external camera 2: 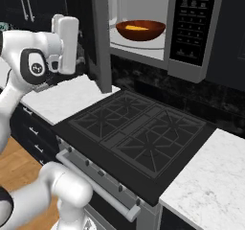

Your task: Pick the corn from the sink and place it in the bowl. Then pick the bowl and place it in the microwave. Then close the microwave door and press the start button.

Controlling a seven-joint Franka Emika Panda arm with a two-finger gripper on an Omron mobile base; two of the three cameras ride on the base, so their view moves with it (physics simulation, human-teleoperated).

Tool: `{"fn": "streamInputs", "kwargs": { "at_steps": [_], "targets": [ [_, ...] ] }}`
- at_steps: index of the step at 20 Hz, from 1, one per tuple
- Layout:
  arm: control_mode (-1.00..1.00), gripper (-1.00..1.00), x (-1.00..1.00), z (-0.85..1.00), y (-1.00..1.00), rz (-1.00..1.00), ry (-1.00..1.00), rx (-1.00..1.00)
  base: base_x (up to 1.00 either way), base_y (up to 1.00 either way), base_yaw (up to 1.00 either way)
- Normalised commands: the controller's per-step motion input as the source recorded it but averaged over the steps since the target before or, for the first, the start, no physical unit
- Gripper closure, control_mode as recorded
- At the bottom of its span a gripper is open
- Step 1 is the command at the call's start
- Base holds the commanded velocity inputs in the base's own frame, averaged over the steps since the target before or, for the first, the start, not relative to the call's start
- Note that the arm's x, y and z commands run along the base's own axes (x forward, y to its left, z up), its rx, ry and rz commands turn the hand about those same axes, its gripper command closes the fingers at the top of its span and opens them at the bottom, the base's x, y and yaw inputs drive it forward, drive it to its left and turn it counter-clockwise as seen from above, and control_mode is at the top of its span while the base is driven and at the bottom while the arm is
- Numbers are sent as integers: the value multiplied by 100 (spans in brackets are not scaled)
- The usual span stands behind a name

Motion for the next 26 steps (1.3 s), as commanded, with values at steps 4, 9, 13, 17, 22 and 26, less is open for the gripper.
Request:
{"fn": "streamInputs", "kwargs": {
  "at_steps": [4, 9, 13, 17, 22, 26],
  "targets": [
    [-100, -100, 100, 0, -39, -2, 0, 5, 0, 0, 0],
    [-100, -100, 81, 0, -43, -1, 0, 4, 0, 0, 0],
    [-100, -100, 64, 0, -45, 0, 0, 5, 0, 0, 0],
    [-100, -100, 77, -10, -37, 0, 0, 1, 0, 0, 0],
    [-100, -100, 96, -35, -33, 0, 0, 0, 0, 0, 0],
    [-100, -100, 78, -27, -23, 0, 3, 0, 0, 0, 0]
  ]
}}
